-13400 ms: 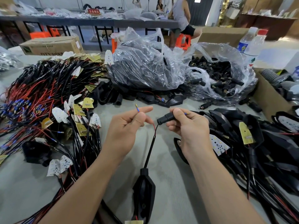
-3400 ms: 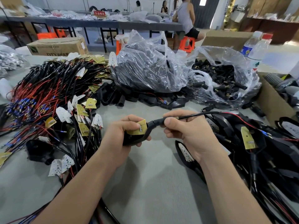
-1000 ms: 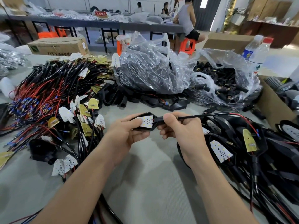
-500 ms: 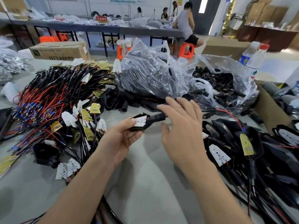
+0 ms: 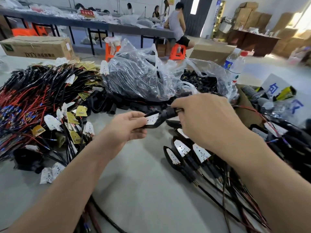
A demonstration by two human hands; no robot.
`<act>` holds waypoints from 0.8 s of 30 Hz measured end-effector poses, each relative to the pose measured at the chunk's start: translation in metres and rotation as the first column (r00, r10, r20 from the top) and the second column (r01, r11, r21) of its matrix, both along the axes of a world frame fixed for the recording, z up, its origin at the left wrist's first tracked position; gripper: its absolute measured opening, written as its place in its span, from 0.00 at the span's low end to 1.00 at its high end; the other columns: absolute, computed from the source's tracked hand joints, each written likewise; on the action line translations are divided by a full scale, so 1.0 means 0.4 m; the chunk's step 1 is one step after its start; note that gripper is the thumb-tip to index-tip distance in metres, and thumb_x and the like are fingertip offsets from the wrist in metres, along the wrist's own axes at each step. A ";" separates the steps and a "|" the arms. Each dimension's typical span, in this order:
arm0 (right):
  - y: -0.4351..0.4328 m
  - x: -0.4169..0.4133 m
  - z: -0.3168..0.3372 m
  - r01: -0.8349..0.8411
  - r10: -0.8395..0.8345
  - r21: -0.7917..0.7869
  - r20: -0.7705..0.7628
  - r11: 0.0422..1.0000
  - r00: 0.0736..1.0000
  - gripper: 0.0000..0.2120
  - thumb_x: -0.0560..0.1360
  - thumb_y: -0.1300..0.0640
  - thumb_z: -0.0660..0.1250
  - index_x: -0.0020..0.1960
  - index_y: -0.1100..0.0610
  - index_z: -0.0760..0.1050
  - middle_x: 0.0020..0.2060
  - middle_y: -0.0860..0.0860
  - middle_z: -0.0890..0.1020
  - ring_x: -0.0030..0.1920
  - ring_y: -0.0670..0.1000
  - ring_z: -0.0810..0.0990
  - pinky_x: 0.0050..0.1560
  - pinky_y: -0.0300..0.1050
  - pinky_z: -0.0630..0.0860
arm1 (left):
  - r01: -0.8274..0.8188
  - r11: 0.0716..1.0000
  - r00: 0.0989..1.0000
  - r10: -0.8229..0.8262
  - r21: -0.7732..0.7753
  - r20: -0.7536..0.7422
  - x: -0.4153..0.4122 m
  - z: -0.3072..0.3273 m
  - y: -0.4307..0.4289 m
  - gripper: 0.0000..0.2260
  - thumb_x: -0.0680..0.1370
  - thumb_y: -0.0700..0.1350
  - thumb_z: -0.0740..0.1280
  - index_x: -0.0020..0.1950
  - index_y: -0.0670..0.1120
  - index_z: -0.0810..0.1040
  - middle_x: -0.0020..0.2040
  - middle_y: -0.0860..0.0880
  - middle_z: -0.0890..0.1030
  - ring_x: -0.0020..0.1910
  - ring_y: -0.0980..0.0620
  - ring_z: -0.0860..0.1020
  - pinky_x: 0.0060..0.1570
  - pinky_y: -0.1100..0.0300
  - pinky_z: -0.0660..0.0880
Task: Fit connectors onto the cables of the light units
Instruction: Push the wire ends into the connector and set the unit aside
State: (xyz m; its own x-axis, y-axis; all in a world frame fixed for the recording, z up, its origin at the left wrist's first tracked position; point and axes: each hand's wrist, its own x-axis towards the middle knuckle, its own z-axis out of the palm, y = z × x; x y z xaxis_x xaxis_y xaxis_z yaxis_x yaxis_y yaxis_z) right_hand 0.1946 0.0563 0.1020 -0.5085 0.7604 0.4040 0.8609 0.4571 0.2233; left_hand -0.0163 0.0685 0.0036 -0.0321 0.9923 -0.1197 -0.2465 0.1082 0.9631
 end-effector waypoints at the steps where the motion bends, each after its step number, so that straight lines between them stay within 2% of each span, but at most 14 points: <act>1: -0.008 0.027 -0.003 0.043 -0.042 -0.029 0.014 0.999 0.999 0.09 0.75 0.55 0.67 0.53 0.45 0.78 0.38 0.49 0.82 0.39 0.58 0.82 0.33 0.46 0.65 | 0.010 1.000 1.000 -0.010 -0.003 0.007 0.021 0.010 0.008 0.04 0.79 0.34 0.68 0.52 0.42 0.78 0.38 0.47 0.84 0.31 0.54 0.81 0.34 0.63 0.80; 4: -0.025 0.108 -0.029 0.187 -0.187 -0.054 0.013 0.981 0.982 0.05 0.77 0.56 0.65 0.50 0.47 0.75 0.32 0.51 0.76 0.28 0.56 0.71 0.32 0.48 0.63 | 0.080 0.997 0.990 -0.081 0.018 0.119 0.098 0.036 0.026 0.11 0.79 0.31 0.68 0.59 0.42 0.78 0.48 0.44 0.85 0.41 0.52 0.85 0.43 0.61 0.82; 6: -0.023 0.167 -0.052 0.275 -0.278 -0.100 -0.021 0.956 0.960 0.05 0.78 0.57 0.62 0.51 0.48 0.74 0.35 0.52 0.78 0.30 0.58 0.72 0.34 0.49 0.64 | 0.175 0.984 0.972 -0.180 0.046 0.154 0.159 0.040 0.034 0.20 0.78 0.30 0.68 0.68 0.44 0.76 0.60 0.45 0.84 0.55 0.50 0.85 0.53 0.57 0.82; 7: -0.021 0.197 -0.065 0.315 -0.322 -0.131 -0.035 0.940 0.946 0.06 0.78 0.57 0.61 0.52 0.48 0.74 0.38 0.53 0.81 0.33 0.60 0.75 0.34 0.49 0.66 | 0.211 0.976 0.971 -0.215 0.046 0.108 0.190 0.036 0.035 0.24 0.77 0.30 0.68 0.72 0.46 0.73 0.67 0.47 0.81 0.61 0.48 0.82 0.58 0.55 0.81; 9: -0.024 0.249 -0.094 0.387 -0.404 -0.196 -0.055 0.901 0.913 0.07 0.78 0.57 0.61 0.51 0.48 0.76 0.38 0.51 0.81 0.36 0.61 0.77 0.34 0.48 0.67 | 0.253 0.966 0.956 -0.240 0.055 -0.170 0.245 0.022 0.030 0.29 0.76 0.33 0.70 0.75 0.51 0.71 0.72 0.50 0.75 0.68 0.52 0.76 0.66 0.56 0.76; 10: -0.028 0.268 -0.108 0.420 -0.444 -0.225 -0.068 0.879 0.894 0.07 0.77 0.57 0.63 0.51 0.48 0.77 0.36 0.50 0.81 0.37 0.60 0.78 0.34 0.48 0.69 | 0.264 0.962 0.909 -0.224 0.070 -0.353 0.267 0.013 0.024 0.30 0.76 0.36 0.71 0.75 0.55 0.71 0.71 0.52 0.76 0.67 0.57 0.76 0.63 0.64 0.74; 11: -0.034 0.281 -0.121 0.447 -0.478 -0.252 -0.079 0.858 0.875 0.07 0.77 0.56 0.65 0.53 0.47 0.78 0.37 0.50 0.81 0.40 0.60 0.79 0.36 0.49 0.72 | 0.270 0.959 0.833 -0.187 0.089 -0.521 0.285 0.006 0.017 0.30 0.75 0.40 0.71 0.74 0.57 0.71 0.67 0.54 0.78 0.60 0.63 0.78 0.54 0.72 0.73; 12: -0.041 0.288 -0.135 0.468 -0.505 -0.271 -0.083 0.841 0.859 0.09 0.77 0.54 0.66 0.55 0.46 0.79 0.39 0.50 0.83 0.44 0.60 0.81 0.39 0.49 0.75 | 0.279 0.955 0.739 -0.145 0.103 -0.658 0.299 -0.002 0.009 0.30 0.74 0.43 0.71 0.74 0.60 0.71 0.63 0.55 0.79 0.51 0.65 0.80 0.44 0.75 0.72; 13: -0.046 0.292 -0.146 0.482 -0.522 -0.276 -0.096 0.832 0.847 0.11 0.77 0.52 0.68 0.58 0.45 0.79 0.42 0.50 0.84 0.48 0.59 0.82 0.43 0.49 0.75 | 0.291 0.950 0.647 -0.112 0.109 -0.754 0.310 -0.012 0.004 0.31 0.74 0.46 0.71 0.76 0.61 0.68 0.61 0.55 0.80 0.48 0.63 0.81 0.42 0.74 0.71; 16: -0.053 0.285 -0.169 0.464 -0.500 -0.192 -0.239 0.865 0.832 0.15 0.73 0.50 0.73 0.59 0.48 0.82 0.42 0.49 0.86 0.55 0.57 0.80 0.53 0.50 0.76 | 0.330 0.942 0.495 -0.117 0.062 -0.861 0.336 -0.043 0.002 0.36 0.76 0.50 0.70 0.80 0.62 0.59 0.73 0.51 0.74 0.64 0.47 0.78 0.55 0.59 0.72; 18: -0.050 0.267 -0.179 0.418 -0.429 -0.116 -0.370 0.901 0.824 0.13 0.69 0.55 0.78 0.52 0.52 0.85 0.39 0.52 0.85 0.54 0.59 0.79 0.56 0.54 0.76 | 0.367 0.930 0.439 -0.152 0.022 -0.885 0.349 -0.051 0.007 0.36 0.76 0.50 0.70 0.80 0.62 0.59 0.75 0.52 0.72 0.66 0.48 0.76 0.56 0.60 0.72; 20: -0.041 0.241 -0.194 0.350 -0.339 -0.052 -0.410 0.935 0.847 0.12 0.66 0.59 0.78 0.49 0.54 0.85 0.40 0.53 0.85 0.52 0.60 0.78 0.56 0.55 0.76 | 0.326 0.943 0.480 -0.112 0.058 -0.870 0.345 -0.051 0.009 0.30 0.75 0.49 0.70 0.76 0.64 0.68 0.63 0.60 0.80 0.53 0.60 0.80 0.43 0.72 0.70; 22: -0.027 0.211 -0.207 0.284 -0.267 -0.032 -0.447 0.958 0.854 0.10 0.68 0.62 0.76 0.49 0.54 0.85 0.42 0.50 0.86 0.52 0.57 0.77 0.55 0.53 0.76 | 0.220 0.969 0.592 -0.037 0.117 -0.805 0.322 -0.045 0.011 0.23 0.73 0.46 0.69 0.66 0.65 0.76 0.45 0.66 0.82 0.38 0.68 0.79 0.31 0.76 0.68; 24: 0.004 0.193 -0.206 0.222 -0.212 -0.049 -0.545 0.974 0.811 0.08 0.72 0.62 0.72 0.48 0.52 0.85 0.38 0.44 0.82 0.53 0.53 0.76 0.53 0.49 0.75 | 0.130 0.980 0.657 0.028 0.150 -0.753 0.289 -0.044 0.020 0.21 0.73 0.43 0.68 0.63 0.61 0.80 0.48 0.65 0.83 0.40 0.76 0.76 0.36 0.81 0.66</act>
